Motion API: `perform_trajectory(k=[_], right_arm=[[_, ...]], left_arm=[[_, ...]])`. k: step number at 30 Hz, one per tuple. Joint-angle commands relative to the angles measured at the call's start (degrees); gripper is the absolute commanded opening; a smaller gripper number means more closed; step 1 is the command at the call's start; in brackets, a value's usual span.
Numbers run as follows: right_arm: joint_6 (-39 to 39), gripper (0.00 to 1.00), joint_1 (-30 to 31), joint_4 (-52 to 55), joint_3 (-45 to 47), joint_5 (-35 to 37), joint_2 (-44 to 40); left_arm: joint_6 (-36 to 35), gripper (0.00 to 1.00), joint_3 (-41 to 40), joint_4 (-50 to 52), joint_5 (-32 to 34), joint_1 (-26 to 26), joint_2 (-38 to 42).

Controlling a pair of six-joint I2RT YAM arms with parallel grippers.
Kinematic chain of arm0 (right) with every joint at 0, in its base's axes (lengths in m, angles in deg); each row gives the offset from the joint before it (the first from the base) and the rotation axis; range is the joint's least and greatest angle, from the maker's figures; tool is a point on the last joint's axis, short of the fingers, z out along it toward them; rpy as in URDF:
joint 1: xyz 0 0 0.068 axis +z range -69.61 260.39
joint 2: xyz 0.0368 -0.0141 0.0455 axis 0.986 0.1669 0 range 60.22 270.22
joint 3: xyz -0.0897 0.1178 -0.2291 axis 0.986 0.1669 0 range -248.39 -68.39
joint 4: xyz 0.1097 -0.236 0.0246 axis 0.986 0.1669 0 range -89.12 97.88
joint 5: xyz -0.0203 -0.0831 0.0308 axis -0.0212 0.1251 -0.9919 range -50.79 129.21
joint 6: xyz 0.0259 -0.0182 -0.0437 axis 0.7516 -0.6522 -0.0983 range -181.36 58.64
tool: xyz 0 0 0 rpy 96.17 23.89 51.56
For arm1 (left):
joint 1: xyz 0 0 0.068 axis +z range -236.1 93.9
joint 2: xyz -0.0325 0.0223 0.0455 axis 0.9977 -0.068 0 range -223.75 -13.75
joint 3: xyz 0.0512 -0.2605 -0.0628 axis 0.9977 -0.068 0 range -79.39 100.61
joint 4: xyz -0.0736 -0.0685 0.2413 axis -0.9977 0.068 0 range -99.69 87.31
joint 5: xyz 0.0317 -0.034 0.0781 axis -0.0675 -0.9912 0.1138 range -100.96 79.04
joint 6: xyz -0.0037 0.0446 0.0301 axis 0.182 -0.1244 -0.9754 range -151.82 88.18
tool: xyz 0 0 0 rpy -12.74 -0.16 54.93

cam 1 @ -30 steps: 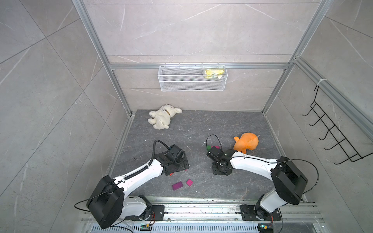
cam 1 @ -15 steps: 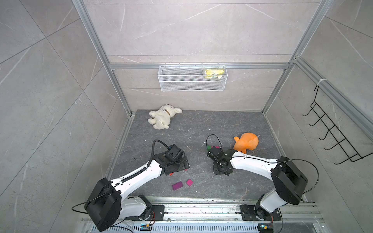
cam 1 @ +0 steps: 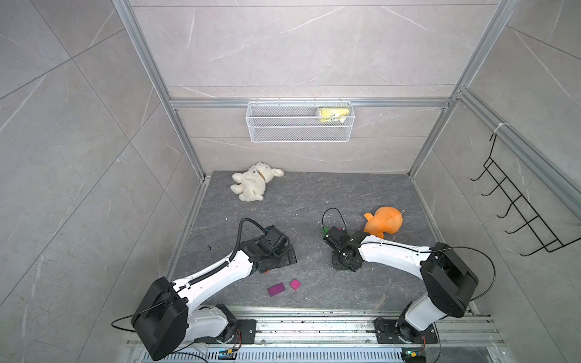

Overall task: Assemble the number 7 with building blocks
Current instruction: Assemble the building block at the center of the board.

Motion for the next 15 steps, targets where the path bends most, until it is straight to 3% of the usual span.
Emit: perform_trajectory(k=[1, 15], right_arm=[[-0.9, 0.41, -0.4, 0.0, 0.9, 0.3, 0.8], [-0.8, 0.38, -0.8, -0.3, 1.6, -0.6, 1.6]], left_arm=[[-1.7, 1.00, 0.0, -3.2, -2.1, -0.4, 1.9], [-2.4, 1.00, 0.2, -4.0, -3.2, -0.6, 1.3]])
